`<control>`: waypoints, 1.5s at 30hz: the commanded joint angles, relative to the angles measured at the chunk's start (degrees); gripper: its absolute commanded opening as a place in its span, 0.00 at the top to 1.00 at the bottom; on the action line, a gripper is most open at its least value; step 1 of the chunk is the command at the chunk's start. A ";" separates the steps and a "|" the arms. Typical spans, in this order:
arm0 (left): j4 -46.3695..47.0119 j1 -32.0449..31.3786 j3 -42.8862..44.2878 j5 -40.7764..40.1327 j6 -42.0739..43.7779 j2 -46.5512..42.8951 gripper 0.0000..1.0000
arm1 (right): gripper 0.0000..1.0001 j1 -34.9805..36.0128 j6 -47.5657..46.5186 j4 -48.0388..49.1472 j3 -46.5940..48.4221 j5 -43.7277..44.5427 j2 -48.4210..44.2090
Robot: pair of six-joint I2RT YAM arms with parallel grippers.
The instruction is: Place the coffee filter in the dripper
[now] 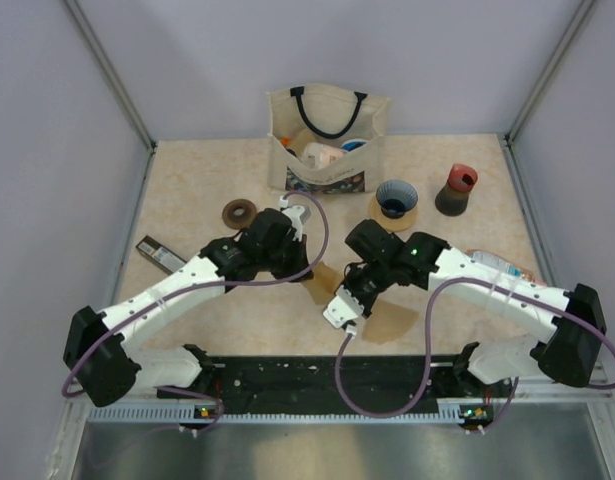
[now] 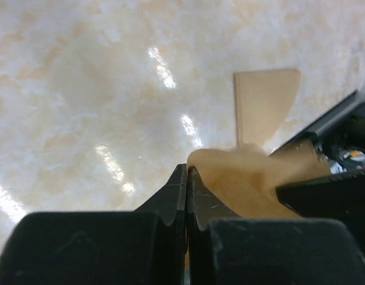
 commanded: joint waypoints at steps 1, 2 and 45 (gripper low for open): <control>-2.18 0.22 3.84 -13.11 1.39 -2.31 1.00 | 1.00 1.11 0.22 2.07 -1.07 -4.14 -3.28; -2.28 0.22 4.02 -14.44 1.65 -2.40 1.00 | 1.00 1.12 0.66 1.98 -1.07 -4.23 -3.45; -2.01 0.31 5.78 -27.29 -5.02 -4.16 1.00 | 0.12 -2.40 112.98 49.18 -16.10 31.90 -10.41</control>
